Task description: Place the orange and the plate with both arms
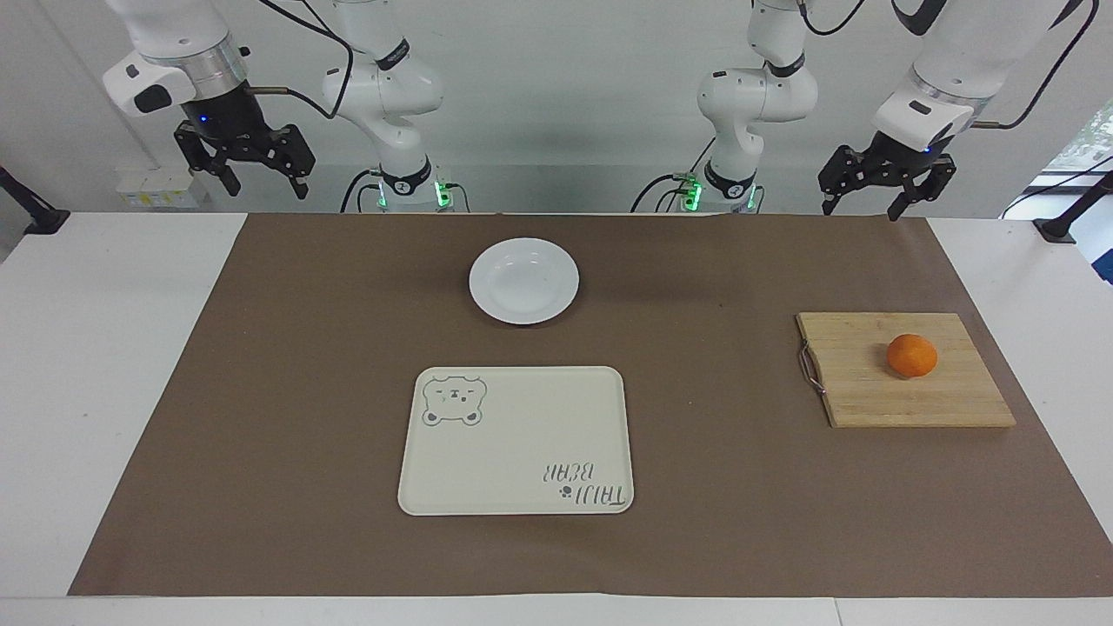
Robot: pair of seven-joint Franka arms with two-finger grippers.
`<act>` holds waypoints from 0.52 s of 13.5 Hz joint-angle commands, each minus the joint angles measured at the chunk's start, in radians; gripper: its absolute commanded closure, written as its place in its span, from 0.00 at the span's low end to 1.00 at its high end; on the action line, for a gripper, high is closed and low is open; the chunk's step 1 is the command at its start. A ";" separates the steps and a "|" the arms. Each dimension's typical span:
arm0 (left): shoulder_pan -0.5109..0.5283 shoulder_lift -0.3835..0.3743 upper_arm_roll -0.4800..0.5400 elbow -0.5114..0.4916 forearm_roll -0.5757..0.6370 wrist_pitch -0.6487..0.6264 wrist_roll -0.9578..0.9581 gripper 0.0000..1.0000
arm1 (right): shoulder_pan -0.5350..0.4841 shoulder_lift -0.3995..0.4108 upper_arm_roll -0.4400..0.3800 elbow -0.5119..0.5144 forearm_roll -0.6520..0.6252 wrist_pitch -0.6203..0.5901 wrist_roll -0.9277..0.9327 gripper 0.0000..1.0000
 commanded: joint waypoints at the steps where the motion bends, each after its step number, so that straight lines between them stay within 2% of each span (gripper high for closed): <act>1: 0.012 -0.011 -0.006 0.007 0.009 -0.025 0.015 0.00 | -0.009 0.016 0.000 0.025 -0.006 -0.012 0.019 0.00; 7: 0.012 -0.012 -0.004 0.001 0.009 -0.014 0.015 0.00 | -0.008 0.008 -0.004 0.017 0.008 -0.009 0.011 0.00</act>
